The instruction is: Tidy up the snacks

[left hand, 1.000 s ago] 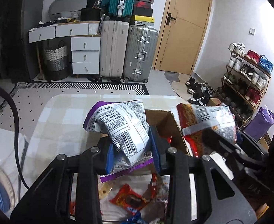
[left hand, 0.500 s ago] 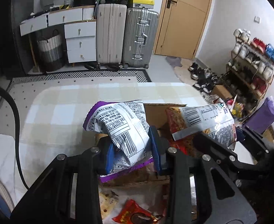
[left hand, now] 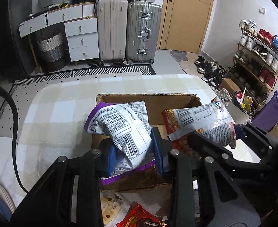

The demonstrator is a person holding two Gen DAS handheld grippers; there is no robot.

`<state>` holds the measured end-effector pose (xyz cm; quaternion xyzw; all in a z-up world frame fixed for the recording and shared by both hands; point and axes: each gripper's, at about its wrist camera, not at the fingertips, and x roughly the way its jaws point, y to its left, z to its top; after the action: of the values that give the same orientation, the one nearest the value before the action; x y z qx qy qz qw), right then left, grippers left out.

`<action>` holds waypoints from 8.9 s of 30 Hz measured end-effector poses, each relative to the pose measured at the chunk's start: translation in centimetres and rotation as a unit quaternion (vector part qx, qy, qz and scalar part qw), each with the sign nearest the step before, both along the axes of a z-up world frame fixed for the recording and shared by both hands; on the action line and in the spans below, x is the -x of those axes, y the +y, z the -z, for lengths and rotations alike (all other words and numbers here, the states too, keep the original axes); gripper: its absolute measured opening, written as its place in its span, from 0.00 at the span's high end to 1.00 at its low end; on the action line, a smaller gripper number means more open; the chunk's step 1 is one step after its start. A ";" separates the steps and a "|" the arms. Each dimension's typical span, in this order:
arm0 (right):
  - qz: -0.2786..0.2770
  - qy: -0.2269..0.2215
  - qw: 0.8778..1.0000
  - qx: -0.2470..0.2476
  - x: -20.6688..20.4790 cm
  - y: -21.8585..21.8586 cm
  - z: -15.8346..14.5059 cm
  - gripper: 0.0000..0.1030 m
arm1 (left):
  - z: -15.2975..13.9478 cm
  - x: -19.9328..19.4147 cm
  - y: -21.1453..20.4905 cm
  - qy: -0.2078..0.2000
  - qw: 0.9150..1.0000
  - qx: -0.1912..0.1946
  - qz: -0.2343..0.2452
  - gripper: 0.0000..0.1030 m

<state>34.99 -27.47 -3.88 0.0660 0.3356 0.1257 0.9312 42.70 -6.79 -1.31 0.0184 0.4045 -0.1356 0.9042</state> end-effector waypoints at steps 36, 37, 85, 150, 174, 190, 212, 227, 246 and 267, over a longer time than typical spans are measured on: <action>0.011 0.002 1.000 0.015 0.3 -0.2 -0.1 0.43 | 0.5 2.5 1.3 -0.003 1.000 -0.001 -0.019 0.44; 0.013 0.002 1.000 0.014 0.3 -0.3 -0.2 0.43 | 0.4 2.6 1.2 -0.004 1.000 -0.002 -0.020 0.43; 0.021 -0.159 0.987 -0.005 31.3 1.4 -9.6 0.03 | -15.1 39.1 10.4 -0.148 0.984 0.067 -0.075 0.01; -0.002 0.120 0.993 -0.019 18.0 3.0 10.9 0.30 | 1.8 37.2 11.6 -0.089 0.988 0.081 -0.100 0.01; -0.022 0.106 0.994 -0.030 22.9 0.9 9.8 0.61 | 4.5 35.5 11.3 -0.049 0.992 0.048 -0.102 0.01; -0.001 0.129 0.990 -0.057 22.5 -2.1 10.3 0.61 | 9.5 25.6 3.9 0.091 0.987 -0.021 -0.134 0.04; -0.068 0.177 0.968 -0.165 23.3 -2.5 10.5 0.61 | 10.6 27.3 7.0 0.109 0.991 -0.023 -0.073 0.61; -0.138 0.195 0.854 -0.462 23.7 -3.3 11.8 0.61 | 9.6 31.1 11.6 0.093 0.992 0.048 -0.070 0.61; -0.122 0.060 0.917 -0.375 24.2 -2.4 6.0 0.59 | 6.3 32.7 11.7 0.046 0.993 0.088 -0.058 0.61; -0.029 -0.048 0.997 -0.060 29.1 0.7 -3.6 0.59 | -7.1 36.9 10.5 -0.084 0.993 0.056 -0.063 0.61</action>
<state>5.93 -26.78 -0.33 0.1054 0.2841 0.1755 0.9367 5.84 3.69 5.75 -0.0461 0.3197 -0.0989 0.9412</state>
